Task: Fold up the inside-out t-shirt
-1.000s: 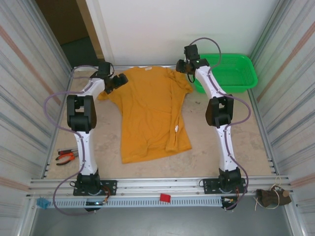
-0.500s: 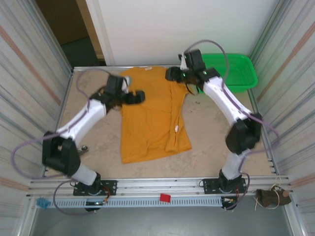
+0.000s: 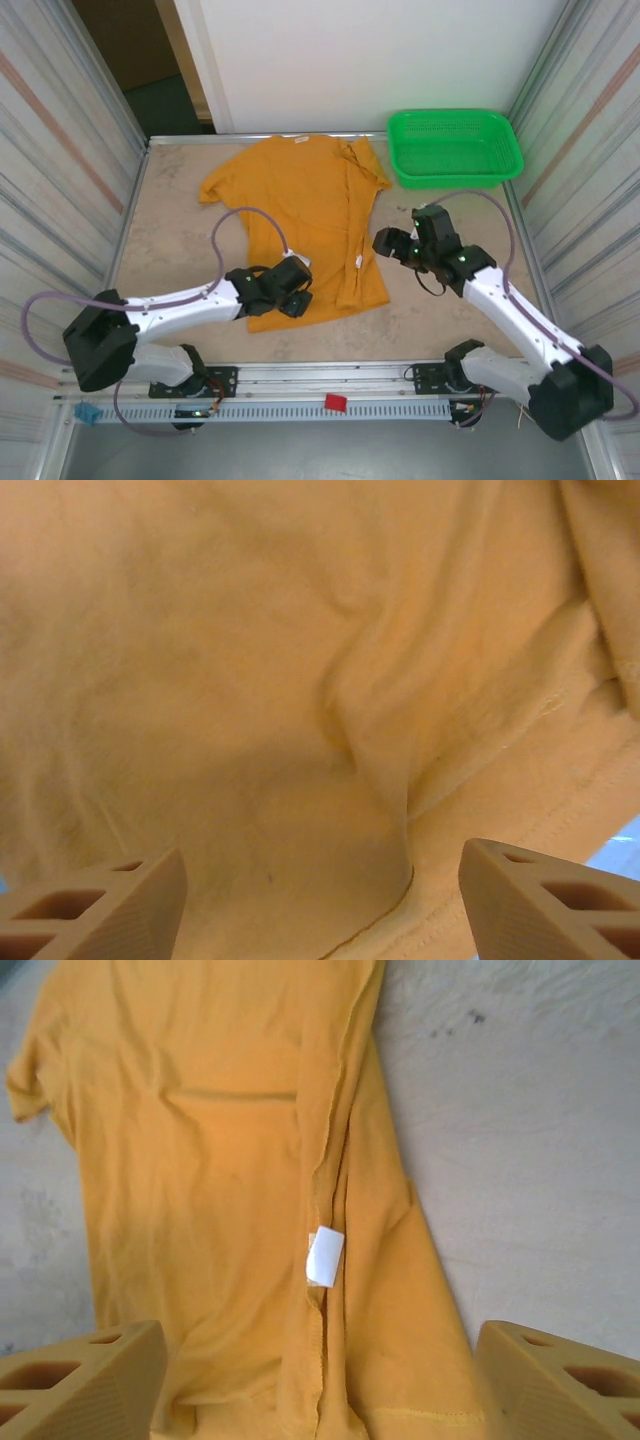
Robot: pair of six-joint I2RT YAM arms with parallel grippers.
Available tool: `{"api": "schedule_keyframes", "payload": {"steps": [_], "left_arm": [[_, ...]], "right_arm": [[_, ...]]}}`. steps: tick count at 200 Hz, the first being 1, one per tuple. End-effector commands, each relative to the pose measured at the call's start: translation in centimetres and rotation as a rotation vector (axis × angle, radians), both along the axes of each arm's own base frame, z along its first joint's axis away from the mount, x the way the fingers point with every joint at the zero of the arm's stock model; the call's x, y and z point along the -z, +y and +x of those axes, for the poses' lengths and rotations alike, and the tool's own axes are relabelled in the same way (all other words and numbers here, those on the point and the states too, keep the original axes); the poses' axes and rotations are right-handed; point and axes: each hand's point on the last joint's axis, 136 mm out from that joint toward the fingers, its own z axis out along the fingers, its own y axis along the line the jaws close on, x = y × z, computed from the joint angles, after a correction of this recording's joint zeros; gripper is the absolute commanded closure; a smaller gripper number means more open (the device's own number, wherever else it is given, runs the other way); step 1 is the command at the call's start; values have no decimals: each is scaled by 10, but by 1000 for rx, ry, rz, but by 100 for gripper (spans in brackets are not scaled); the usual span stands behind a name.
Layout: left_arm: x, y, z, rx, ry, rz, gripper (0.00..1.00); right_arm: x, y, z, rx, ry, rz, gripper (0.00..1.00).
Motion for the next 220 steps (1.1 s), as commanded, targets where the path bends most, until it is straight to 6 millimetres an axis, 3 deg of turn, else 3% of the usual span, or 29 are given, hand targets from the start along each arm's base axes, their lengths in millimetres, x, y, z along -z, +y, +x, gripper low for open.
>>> {"api": "schedule_keyframes", "payload": {"steps": [1,24,61,138,150,165,176,194,220], "left_arm": [[0,-10,7,-8,-41,13,32],[12,-10,2,-16,-16,21,35],[20,-11,-1,-31,-1,-2,49],[39,-7,-12,-58,59,-11,51],[42,-7,-13,-60,62,-14,59],[42,-8,-13,-57,63,-18,84],[36,-12,-11,-50,62,-24,100],[9,-22,-9,-26,52,-64,100],[-49,-36,-5,8,17,-169,100]], "right_arm": [[-2,-18,-7,90,-13,-4,17],[0,-19,-12,94,-6,17,16],[0,-10,-17,65,14,74,17],[-3,-11,-31,63,1,106,18],[-2,-9,-32,57,10,113,18],[0,-5,-34,47,15,122,18],[0,0,-36,34,17,132,19],[1,16,-43,-9,20,160,21],[8,55,-63,-106,9,215,26]]}}
